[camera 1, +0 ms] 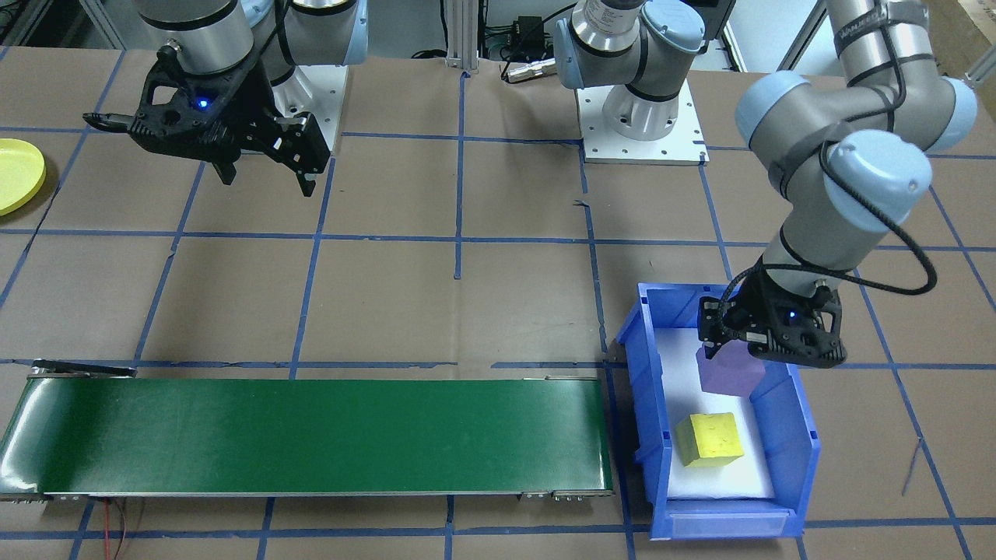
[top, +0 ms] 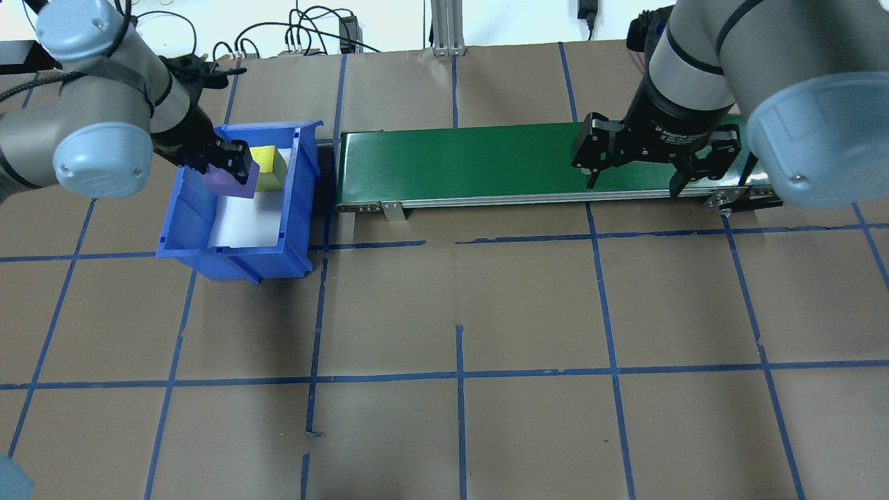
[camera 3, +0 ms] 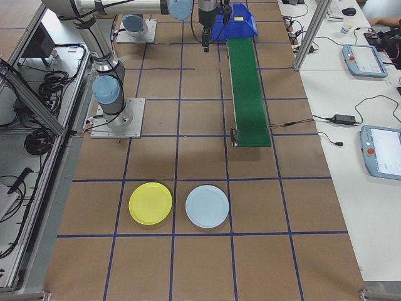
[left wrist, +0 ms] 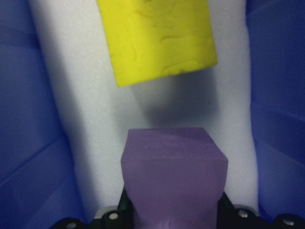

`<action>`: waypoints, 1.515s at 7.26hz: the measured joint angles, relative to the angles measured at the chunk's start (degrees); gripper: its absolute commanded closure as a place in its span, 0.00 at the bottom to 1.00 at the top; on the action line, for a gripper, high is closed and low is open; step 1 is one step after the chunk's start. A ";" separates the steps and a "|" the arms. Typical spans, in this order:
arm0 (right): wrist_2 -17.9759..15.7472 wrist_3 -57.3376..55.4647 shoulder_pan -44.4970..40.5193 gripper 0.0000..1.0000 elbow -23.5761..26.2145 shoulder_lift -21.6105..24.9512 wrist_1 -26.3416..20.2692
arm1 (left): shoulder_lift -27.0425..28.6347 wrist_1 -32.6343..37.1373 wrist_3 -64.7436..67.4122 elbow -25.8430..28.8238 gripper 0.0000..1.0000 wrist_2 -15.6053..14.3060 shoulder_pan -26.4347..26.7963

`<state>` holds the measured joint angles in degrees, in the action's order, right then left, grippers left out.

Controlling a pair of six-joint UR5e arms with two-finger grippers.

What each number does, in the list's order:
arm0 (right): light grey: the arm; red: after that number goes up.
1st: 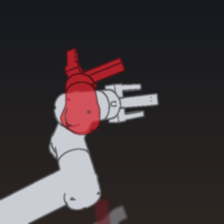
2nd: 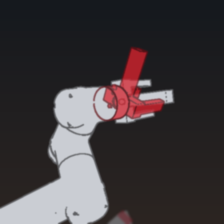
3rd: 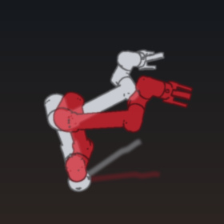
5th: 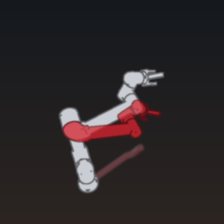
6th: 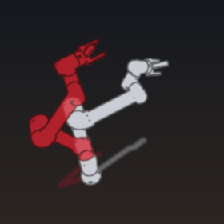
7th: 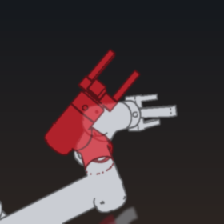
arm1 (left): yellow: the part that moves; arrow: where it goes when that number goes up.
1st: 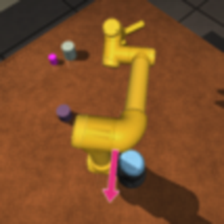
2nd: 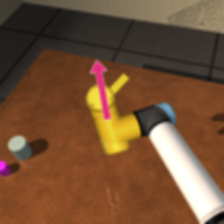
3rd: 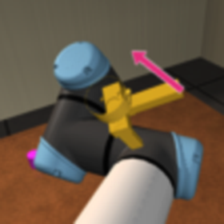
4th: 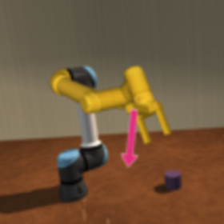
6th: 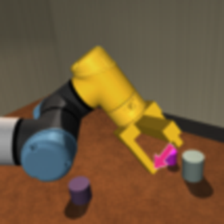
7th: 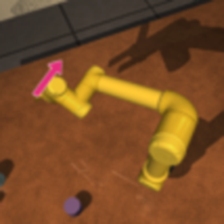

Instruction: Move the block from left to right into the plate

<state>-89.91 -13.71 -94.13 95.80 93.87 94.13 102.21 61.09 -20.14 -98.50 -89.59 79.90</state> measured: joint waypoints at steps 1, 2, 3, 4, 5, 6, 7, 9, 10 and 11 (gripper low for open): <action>-0.02 0.00 0.08 0.00 0.00 0.00 -0.02 | -3.05 0.30 0.22 1.45 0.67 0.06 1.54; -0.04 0.00 0.16 0.00 -0.01 0.00 -0.04 | -4.54 0.37 1.35 2.99 0.67 0.43 3.35; -0.04 0.00 0.13 0.00 -0.03 0.00 -0.04 | -4.81 0.12 4.07 4.09 0.67 1.73 5.16; -0.07 0.00 0.13 0.00 -0.02 0.00 -0.05 | -4.07 -0.13 7.02 4.42 0.67 3.15 6.76; -0.08 0.02 0.17 0.00 -0.01 0.00 -0.06 | -2.28 -1.27 10.04 4.39 0.67 3.69 8.92; -0.08 0.05 0.19 0.00 0.00 0.00 -0.15 | 1.05 -5.09 14.26 4.26 0.67 3.79 12.12; -0.11 0.08 0.19 0.00 0.00 0.00 -0.16 | 5.21 -10.67 18.26 4.19 0.67 3.76 14.92; -0.17 0.09 0.29 0.00 0.00 -0.04 -0.09 | 9.97 -17.15 21.61 4.24 0.50 3.67 17.27; -0.19 0.17 0.35 0.00 -0.01 -0.04 -0.10 | 10.86 -17.82 22.01 4.26 0.08 3.60 17.51; -0.29 0.38 0.38 0.00 -0.07 -0.05 -0.17 | 11.53 -17.97 22.21 4.31 0.00 3.45 17.54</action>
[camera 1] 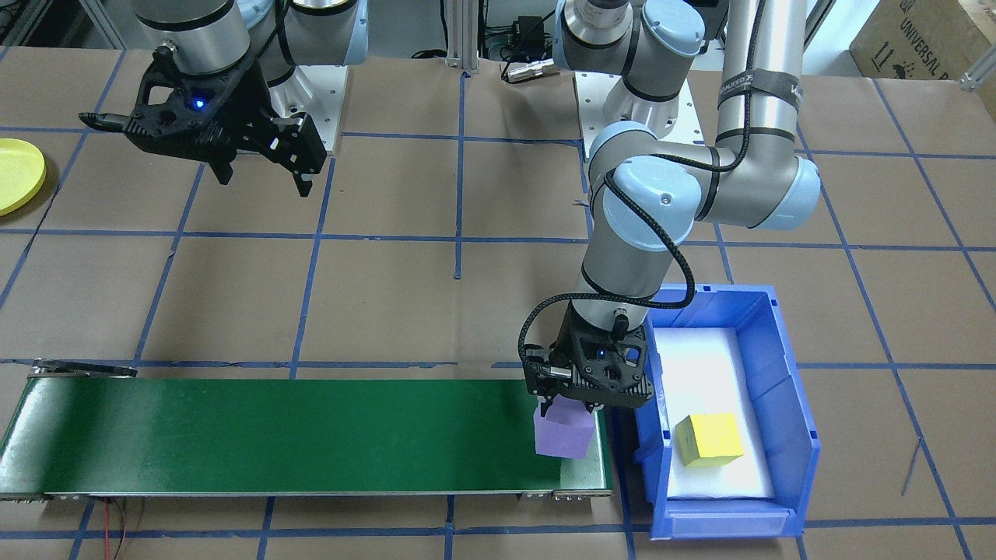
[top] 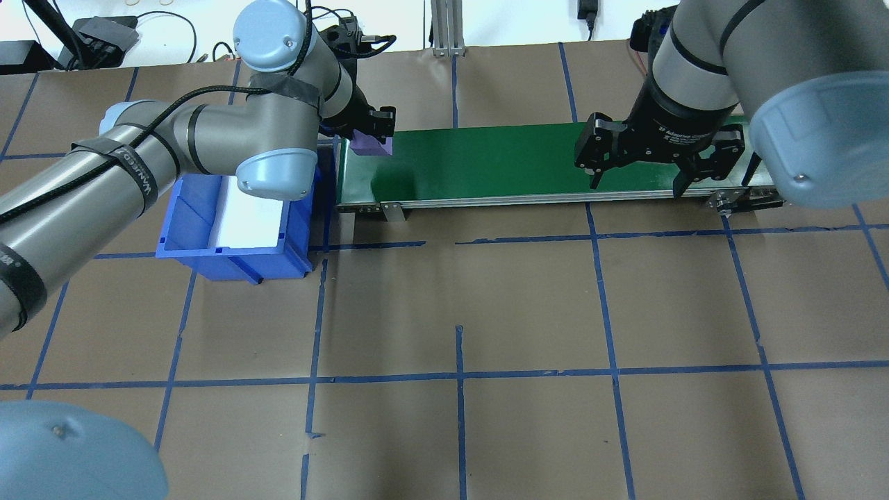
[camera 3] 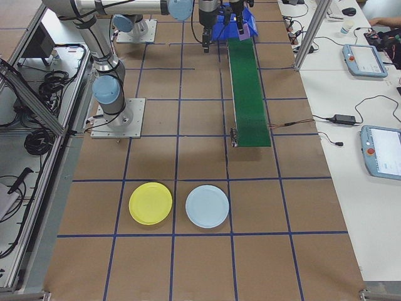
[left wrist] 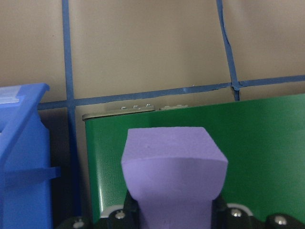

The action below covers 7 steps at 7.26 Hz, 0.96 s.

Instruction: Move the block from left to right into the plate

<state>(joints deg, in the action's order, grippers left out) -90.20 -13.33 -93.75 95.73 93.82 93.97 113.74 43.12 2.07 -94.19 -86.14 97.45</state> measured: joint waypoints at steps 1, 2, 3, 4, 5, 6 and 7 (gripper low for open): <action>-0.26 0.21 -0.12 0.00 -0.17 0.01 -0.15 | 0.36 0.00 0.17 0.06 0.00 -0.08 0.02; -0.60 0.36 -0.30 0.00 -0.22 0.01 -0.35 | -0.03 0.15 0.20 -0.03 0.00 -0.15 -0.02; -0.72 0.40 -0.32 0.00 -0.07 -0.10 -0.33 | -1.19 1.23 0.05 -0.07 0.00 -0.38 -0.23; -0.69 0.41 -0.32 0.00 -0.14 -0.56 -0.24 | -3.01 3.83 -0.08 0.18 0.00 -1.00 -0.88; -0.79 0.48 -0.25 0.00 -0.23 -1.39 -0.38 | -5.30 7.13 -0.44 0.47 0.00 -1.71 -2.46; -1.21 0.50 -0.16 0.00 -0.10 -2.13 -0.76 | -7.56 10.58 -2.08 0.61 0.00 -2.00 -5.52; -2.68 0.39 -0.11 0.00 0.05 -2.58 -0.80 | -8.87 13.17 -5.73 0.51 0.00 -2.06 -9.62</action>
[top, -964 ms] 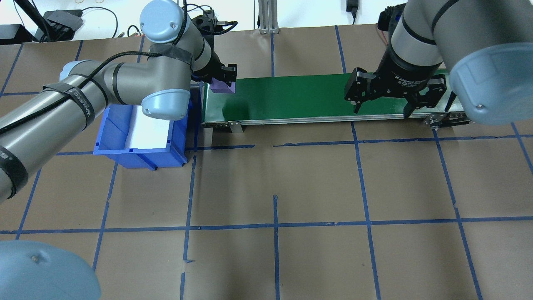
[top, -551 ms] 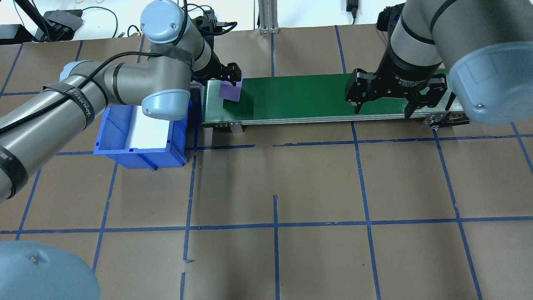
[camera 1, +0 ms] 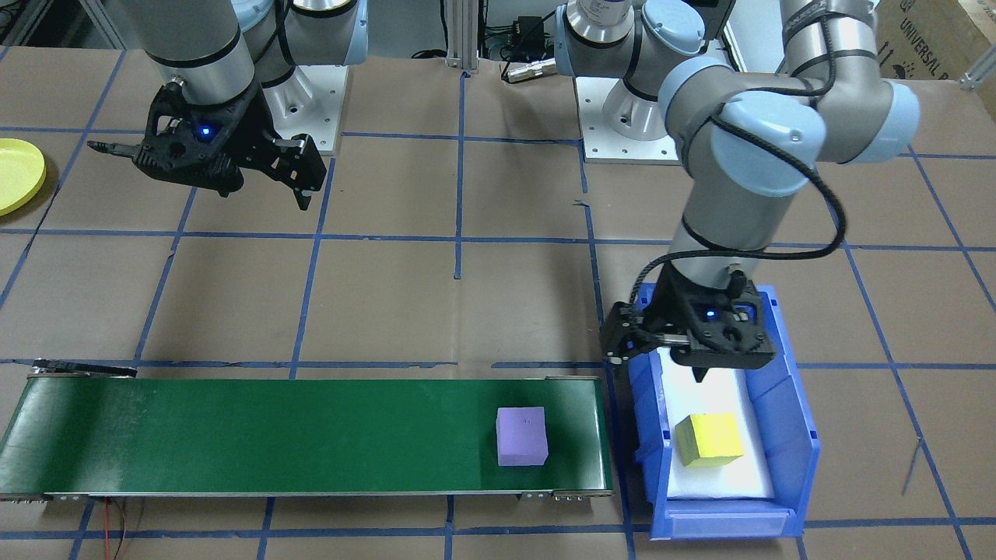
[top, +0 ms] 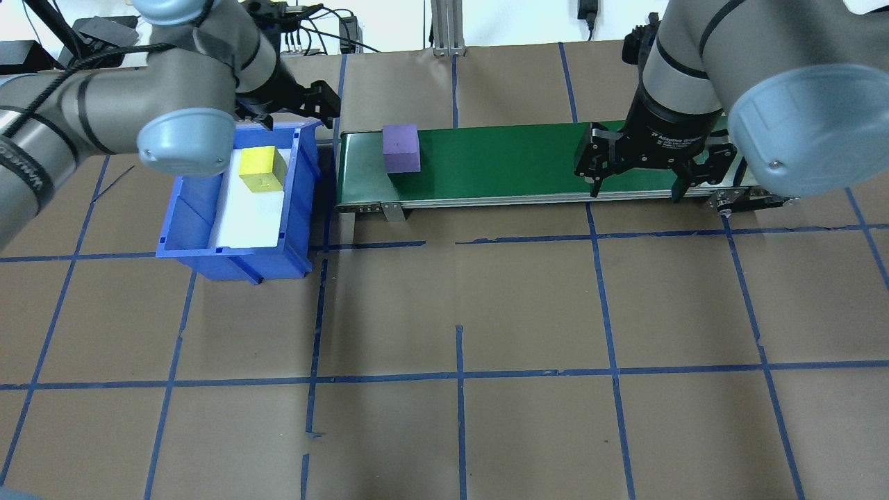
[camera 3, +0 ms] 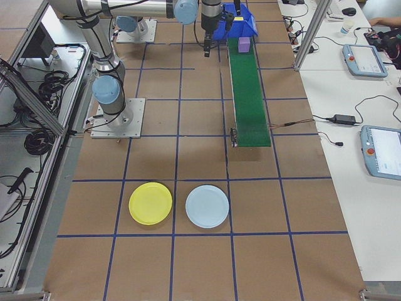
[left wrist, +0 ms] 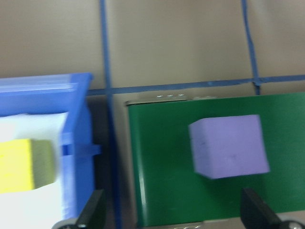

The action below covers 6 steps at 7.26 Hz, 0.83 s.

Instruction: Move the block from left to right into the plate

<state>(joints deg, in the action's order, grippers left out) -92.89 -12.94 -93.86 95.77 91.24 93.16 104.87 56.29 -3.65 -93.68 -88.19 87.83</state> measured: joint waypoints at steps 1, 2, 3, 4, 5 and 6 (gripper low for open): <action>-2.16 -0.29 0.00 0.00 0.42 -0.20 0.80 | -0.18 1.08 -4.12 -0.39 0.00 -0.03 -3.96; -3.40 -0.46 -0.01 0.00 1.35 -0.34 2.49 | 0.21 1.40 -6.49 -0.85 0.00 -0.09 -6.51; -4.02 -0.14 0.04 0.00 2.73 -0.75 5.29 | 1.11 1.48 -7.16 -1.10 0.00 0.03 -7.68; -4.25 0.39 0.35 0.00 4.00 -1.83 8.69 | 2.72 1.35 -7.11 -0.89 0.00 0.33 -8.09; -4.22 0.94 1.12 0.00 4.53 -3.12 12.37 | 4.54 0.72 -7.06 -0.43 0.00 0.48 -8.22; -4.01 1.52 2.70 0.00 4.51 -4.03 14.52 | 6.03 -0.28 -7.07 -0.17 0.00 0.46 -8.26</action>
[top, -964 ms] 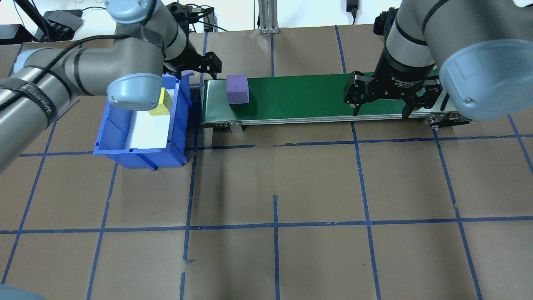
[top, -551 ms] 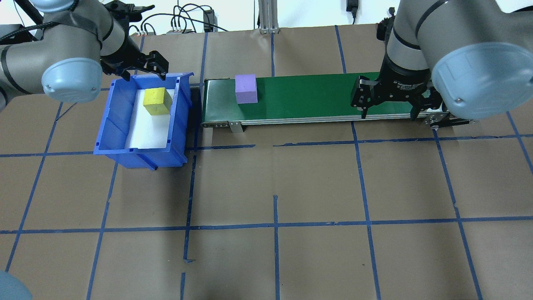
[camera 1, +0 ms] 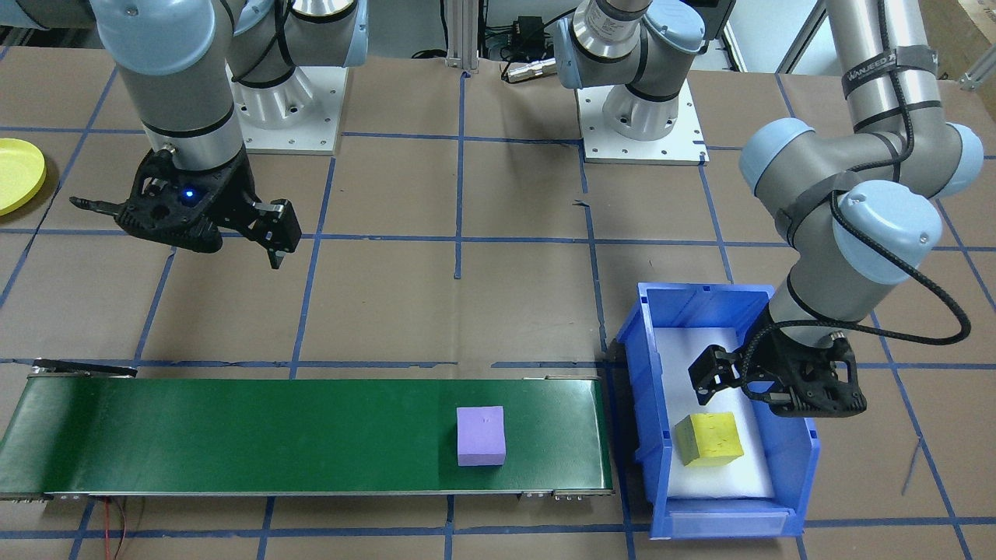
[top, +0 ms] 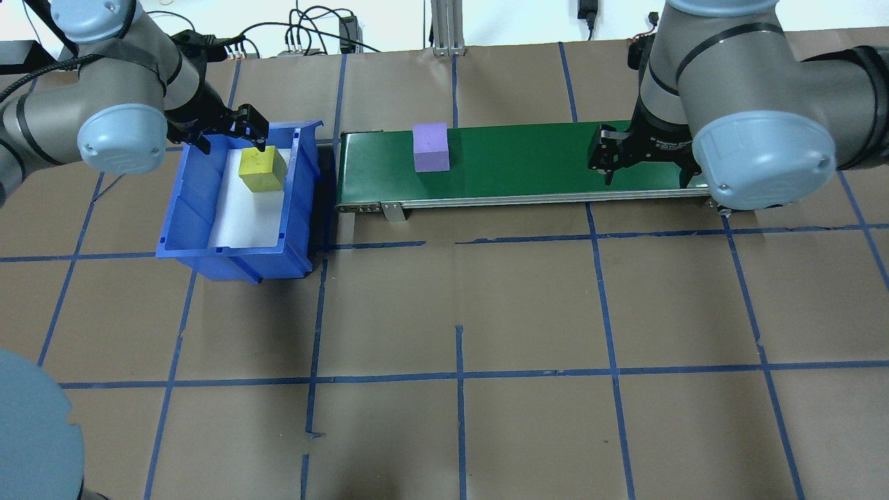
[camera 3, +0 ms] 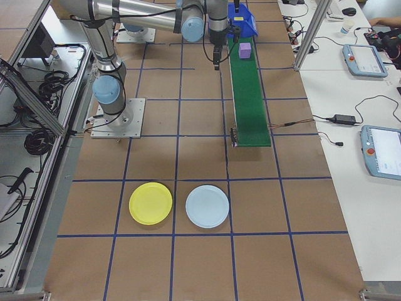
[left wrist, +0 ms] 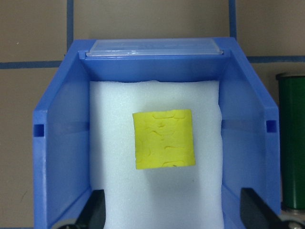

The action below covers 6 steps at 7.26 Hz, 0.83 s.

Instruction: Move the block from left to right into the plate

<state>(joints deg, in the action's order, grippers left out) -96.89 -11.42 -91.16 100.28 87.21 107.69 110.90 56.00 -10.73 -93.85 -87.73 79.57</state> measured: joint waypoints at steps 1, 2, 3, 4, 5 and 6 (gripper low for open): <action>1.45 1.32 2.53 0.00 -0.41 -0.72 0.89 | 1.27 -0.85 -0.04 0.14 0.00 -0.15 -0.02; 4.84 4.58 5.95 0.00 -1.42 -2.19 1.29 | 2.38 -1.56 -0.03 0.26 0.00 -0.22 -0.03; 9.83 9.40 10.37 0.00 -3.56 -5.17 1.44 | 3.39 -2.57 0.03 0.29 0.00 -0.14 -0.03; 14.41 13.85 14.30 0.00 -6.11 -8.83 1.47 | 4.42 -3.69 0.07 0.30 0.00 0.02 -0.03; 17.54 16.80 16.77 0.00 -8.13 -12.39 1.47 | 5.45 -4.66 0.09 0.28 0.00 0.13 -0.03; 20.39 18.13 18.03 0.00 -9.42 -15.46 1.49 | 6.35 -5.38 0.09 0.26 0.00 0.17 -0.03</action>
<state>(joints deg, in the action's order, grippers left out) -76.50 6.71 -73.13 90.86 71.75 109.18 117.25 50.62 -10.64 -93.59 -87.56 79.54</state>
